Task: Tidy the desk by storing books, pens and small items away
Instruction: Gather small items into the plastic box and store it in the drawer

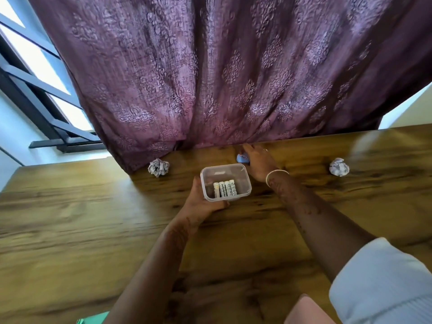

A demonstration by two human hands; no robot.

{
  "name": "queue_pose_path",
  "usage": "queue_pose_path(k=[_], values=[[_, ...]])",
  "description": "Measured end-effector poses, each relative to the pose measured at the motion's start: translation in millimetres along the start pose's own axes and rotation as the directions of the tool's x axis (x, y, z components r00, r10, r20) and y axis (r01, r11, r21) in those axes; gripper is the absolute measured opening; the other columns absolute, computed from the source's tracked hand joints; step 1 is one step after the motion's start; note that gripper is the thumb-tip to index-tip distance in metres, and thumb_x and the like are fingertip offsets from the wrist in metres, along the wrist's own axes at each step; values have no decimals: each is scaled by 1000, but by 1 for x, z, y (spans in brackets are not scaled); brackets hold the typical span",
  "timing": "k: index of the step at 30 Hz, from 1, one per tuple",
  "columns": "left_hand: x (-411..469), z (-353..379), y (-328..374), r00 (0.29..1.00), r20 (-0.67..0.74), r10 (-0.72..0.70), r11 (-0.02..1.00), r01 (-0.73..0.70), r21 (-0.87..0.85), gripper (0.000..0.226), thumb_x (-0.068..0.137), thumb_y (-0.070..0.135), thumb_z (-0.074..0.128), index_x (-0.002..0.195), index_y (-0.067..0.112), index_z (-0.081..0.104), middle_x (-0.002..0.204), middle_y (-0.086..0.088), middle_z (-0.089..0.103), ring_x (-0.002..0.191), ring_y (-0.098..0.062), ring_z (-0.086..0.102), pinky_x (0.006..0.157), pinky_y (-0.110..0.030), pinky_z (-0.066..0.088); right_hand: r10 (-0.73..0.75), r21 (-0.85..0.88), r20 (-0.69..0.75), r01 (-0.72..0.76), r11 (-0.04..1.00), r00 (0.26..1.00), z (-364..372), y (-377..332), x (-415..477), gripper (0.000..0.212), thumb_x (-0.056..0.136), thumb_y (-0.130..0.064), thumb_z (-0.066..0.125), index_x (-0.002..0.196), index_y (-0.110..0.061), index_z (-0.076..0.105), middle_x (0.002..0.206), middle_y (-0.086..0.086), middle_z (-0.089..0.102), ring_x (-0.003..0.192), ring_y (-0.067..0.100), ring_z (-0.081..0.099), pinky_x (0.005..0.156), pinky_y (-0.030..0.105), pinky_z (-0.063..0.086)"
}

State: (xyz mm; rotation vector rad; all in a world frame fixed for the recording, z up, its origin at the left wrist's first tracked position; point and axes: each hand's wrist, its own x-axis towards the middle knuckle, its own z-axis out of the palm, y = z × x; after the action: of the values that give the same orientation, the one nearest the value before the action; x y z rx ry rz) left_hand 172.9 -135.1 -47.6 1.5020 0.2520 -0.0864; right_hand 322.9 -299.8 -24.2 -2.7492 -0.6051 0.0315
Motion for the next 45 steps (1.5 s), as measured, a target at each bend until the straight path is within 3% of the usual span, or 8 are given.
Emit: queue_pose_path(k=[5,11,17,23,30,40,43,45], values=[[-1,-3,5,999,32,-4,1000,5,-7,83,63,-5,80,131,20,40,123,-9,61,112,-22,62,94,-40,54,72,158,-42,-64,985,997,-12,3,-19,53,81,-23,72,127,-11,49,123,13,58,113,31,56,86,32,43],[-10,3,6,996,80,-24,997,30,-73,81,65,-11,77,130,22,41,125,-12,60,112,-26,63,83,-42,58,103,593,-140,0,805,985,-60,-34,-71,33,68,-32,84,94,-28,66,91,-8,71,81,8,67,71,27,56],[-45,28,8,992,117,40,997,-32,-67,86,50,1,78,128,19,44,120,-15,62,101,-24,65,68,-31,58,-1,243,108,-26,970,994,-72,-75,-129,34,69,-33,83,100,-19,73,101,-2,74,89,13,68,82,31,54],[-83,43,2,969,204,141,990,-139,-24,83,58,-9,84,129,12,47,120,-15,64,103,-20,68,82,-36,59,158,61,63,-161,985,985,-60,-89,-170,39,70,-36,80,103,-16,73,107,4,72,99,21,66,81,27,50],[-115,61,4,932,311,186,982,-187,-27,67,55,-13,76,109,21,55,96,0,70,84,-9,70,71,-25,57,242,163,54,-248,955,969,-51,-82,-209,39,67,-36,80,99,-14,73,100,6,73,94,22,67,81,32,55],[-175,54,-7,974,225,23,992,5,-124,85,64,-12,78,135,19,44,125,-15,61,112,-30,63,82,-44,58,386,514,-301,-192,836,872,-70,-36,-308,12,81,-11,68,88,-19,72,85,-3,72,77,13,67,74,27,54],[-210,59,-16,990,135,33,989,-13,-149,72,73,-19,69,129,21,45,122,-16,59,104,-29,63,81,-43,56,462,473,-188,-333,816,866,-48,-12,-349,17,80,-20,72,96,-19,70,91,-6,68,92,16,67,77,24,49],[-233,63,-25,996,84,30,985,-15,-174,73,72,-16,71,130,19,44,124,-16,58,105,-30,62,78,-39,58,439,405,-42,-386,829,898,-29,-1,-370,45,75,-37,77,114,-19,64,107,-7,63,105,16,62,88,27,49]])
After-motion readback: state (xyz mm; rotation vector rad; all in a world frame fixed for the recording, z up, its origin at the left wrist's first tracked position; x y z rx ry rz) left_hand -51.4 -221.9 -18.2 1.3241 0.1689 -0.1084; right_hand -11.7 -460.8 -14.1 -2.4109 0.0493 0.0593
